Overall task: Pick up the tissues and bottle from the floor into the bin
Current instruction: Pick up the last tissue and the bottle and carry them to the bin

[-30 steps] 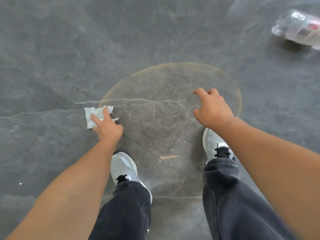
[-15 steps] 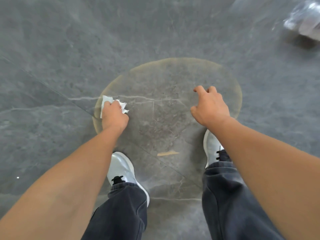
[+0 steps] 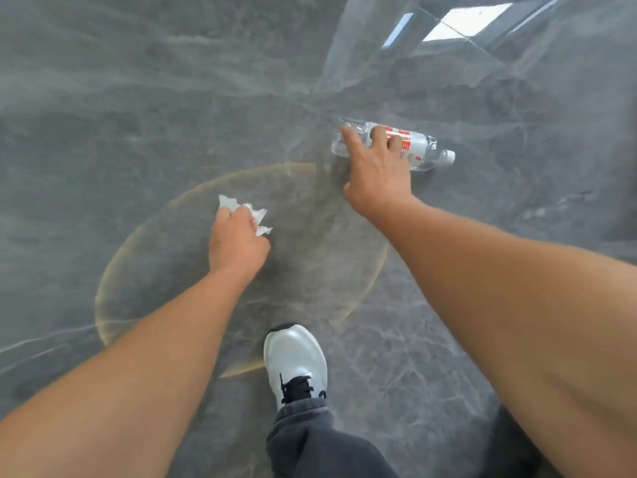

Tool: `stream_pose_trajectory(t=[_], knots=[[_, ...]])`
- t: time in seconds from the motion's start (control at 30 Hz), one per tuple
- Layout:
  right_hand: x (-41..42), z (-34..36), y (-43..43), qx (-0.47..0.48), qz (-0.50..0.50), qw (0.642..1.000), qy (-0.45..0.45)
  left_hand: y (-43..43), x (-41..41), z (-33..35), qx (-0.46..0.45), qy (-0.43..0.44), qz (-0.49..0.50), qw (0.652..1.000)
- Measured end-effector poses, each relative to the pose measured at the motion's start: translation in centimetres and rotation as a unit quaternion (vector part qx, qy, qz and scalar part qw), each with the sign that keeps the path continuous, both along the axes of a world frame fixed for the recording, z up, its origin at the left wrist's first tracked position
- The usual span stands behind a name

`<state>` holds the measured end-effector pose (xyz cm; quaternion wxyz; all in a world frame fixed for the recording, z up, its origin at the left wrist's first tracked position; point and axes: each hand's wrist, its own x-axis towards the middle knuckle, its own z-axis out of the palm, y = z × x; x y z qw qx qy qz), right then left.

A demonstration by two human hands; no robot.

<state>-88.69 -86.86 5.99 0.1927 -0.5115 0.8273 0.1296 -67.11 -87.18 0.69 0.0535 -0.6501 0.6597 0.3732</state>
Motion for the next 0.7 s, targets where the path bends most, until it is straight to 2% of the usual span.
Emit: stream_pose_trajectory(t=[0.17,0.33,0.53,0.7], knots=[[-4.7,-3.7,-2.0,0.05,0.039,0.998,0.03,-1.1,-3.2,-2.1,-0.011,0.05,0.019,0.998],[-2.8,-3.5,-0.5,0.133,0.118,0.983,0.047,0.8,1.2,-1.2,0.01,0.035,0.039,0.999],[9.8,3.7,1.5,0.151,0.164,0.974,-0.031,2.0,10.1,7.3,0.046,-0.013,0.071,0.996],[22.2,13.0,1.2,0.122,0.14,0.976,-0.113,1.5,18.0,17.4,0.039,-0.016,0.137,0.99]])
